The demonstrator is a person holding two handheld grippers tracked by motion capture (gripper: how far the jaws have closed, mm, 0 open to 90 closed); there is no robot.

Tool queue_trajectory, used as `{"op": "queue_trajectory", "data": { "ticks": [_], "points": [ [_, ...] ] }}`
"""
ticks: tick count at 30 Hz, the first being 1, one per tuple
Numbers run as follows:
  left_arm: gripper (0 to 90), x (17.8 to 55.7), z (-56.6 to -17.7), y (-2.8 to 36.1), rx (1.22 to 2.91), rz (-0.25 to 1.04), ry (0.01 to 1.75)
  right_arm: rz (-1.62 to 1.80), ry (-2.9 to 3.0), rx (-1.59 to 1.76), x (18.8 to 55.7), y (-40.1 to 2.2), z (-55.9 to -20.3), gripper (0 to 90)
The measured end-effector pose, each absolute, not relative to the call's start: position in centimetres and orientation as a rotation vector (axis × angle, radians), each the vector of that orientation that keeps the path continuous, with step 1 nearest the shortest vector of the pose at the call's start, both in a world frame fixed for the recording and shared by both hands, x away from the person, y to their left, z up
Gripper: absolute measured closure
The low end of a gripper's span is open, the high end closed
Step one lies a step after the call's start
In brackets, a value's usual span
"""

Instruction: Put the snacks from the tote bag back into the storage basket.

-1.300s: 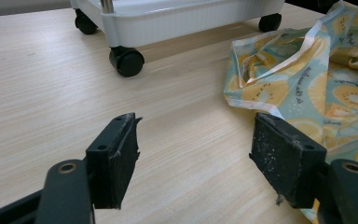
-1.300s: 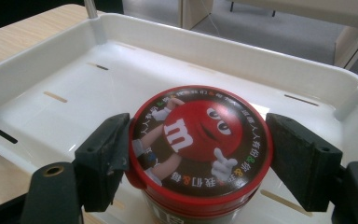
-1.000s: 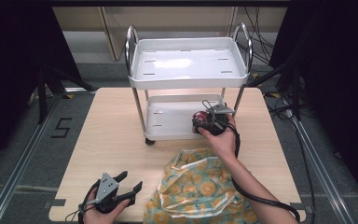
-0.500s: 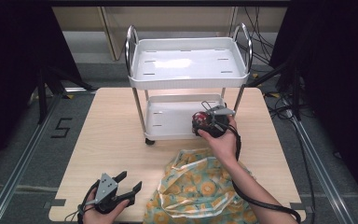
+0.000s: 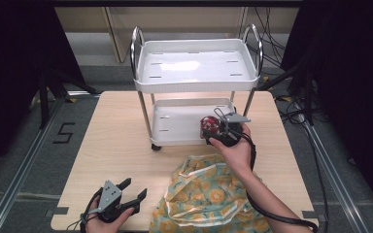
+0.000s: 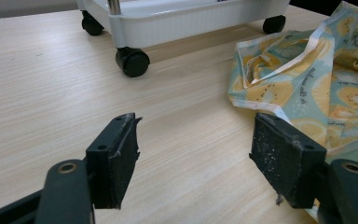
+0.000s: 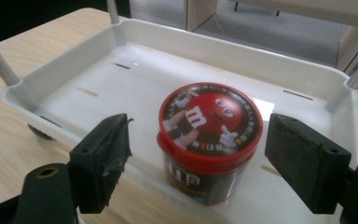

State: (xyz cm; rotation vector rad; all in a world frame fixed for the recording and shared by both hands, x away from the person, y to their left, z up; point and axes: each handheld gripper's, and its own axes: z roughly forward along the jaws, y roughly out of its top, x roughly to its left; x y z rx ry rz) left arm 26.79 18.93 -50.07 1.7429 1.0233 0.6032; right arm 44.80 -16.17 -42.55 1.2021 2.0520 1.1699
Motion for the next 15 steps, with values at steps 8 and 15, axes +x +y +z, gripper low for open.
{"op": "queue_trajectory", "data": {
  "ticks": [8, 15],
  "points": [
    [31.0, 26.7, -50.1, 19.1, 1.74, 0.608, 1.022, 1.21, 2.07, 1.206, 44.1, -16.9, -42.7, 23.2],
    [31.0, 26.7, -50.1, 19.1, 1.736, 0.608, 1.024, 1.208, 2.087, 1.192, 43.2, -17.6, -42.7, 23.4]
  ]
}}
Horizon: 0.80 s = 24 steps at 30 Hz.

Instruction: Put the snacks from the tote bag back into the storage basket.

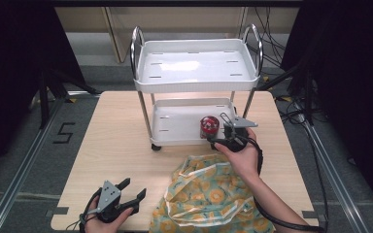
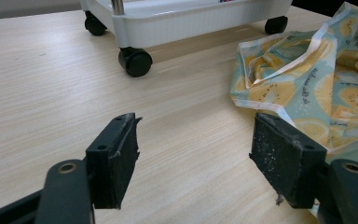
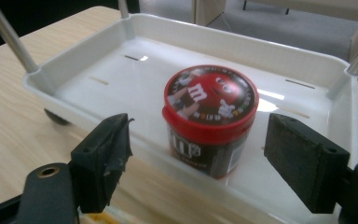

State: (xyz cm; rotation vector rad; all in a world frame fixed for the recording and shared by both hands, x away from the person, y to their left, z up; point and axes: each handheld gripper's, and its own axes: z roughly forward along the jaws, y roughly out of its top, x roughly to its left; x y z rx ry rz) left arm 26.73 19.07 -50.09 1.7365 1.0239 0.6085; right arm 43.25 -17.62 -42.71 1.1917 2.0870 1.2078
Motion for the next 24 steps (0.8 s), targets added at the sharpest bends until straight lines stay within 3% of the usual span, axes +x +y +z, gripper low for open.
{"op": "queue_trajectory", "data": {
  "ticks": [24],
  "points": [
    [30.8, 26.7, -50.1, 18.9, 1.732, 0.596, 1.029, 1.232, 2.127, 1.14, 38.7, -20.4, -43.8, 24.2]
  ]
}}
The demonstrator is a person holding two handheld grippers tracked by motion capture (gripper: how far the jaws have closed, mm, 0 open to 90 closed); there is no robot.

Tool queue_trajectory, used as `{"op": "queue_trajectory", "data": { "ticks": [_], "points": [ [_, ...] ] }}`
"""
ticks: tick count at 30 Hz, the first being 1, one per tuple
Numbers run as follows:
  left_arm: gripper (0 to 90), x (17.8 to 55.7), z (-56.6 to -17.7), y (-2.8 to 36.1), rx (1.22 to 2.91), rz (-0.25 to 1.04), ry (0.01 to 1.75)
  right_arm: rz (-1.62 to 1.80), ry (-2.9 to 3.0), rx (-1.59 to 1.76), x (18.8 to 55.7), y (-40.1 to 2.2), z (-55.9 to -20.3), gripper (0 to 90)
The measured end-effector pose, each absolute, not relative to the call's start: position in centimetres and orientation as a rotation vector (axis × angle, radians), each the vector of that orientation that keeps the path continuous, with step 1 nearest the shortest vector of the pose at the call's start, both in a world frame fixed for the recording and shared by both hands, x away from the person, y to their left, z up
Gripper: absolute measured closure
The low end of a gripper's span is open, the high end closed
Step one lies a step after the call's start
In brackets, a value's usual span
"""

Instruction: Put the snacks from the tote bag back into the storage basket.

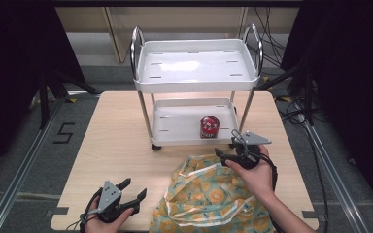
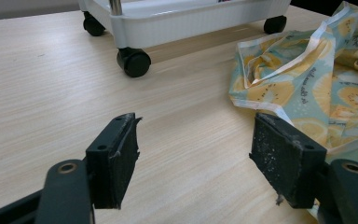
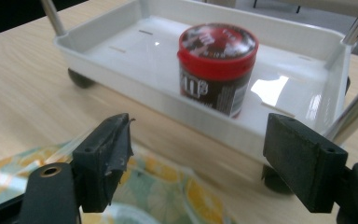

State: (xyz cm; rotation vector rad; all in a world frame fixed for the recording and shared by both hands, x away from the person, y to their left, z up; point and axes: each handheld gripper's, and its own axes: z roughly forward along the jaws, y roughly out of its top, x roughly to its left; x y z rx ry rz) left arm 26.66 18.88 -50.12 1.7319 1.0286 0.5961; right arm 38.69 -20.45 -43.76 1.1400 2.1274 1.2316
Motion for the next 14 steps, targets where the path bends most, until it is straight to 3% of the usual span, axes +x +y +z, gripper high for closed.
{"op": "queue_trajectory", "data": {
  "ticks": [14],
  "points": [
    [29.6, 26.7, -50.0, 18.8, 1.741, 0.602, 1.0, 1.303, 2.128, 1.1, 36.7, -22.0, -45.6, 22.3]
  ]
}}
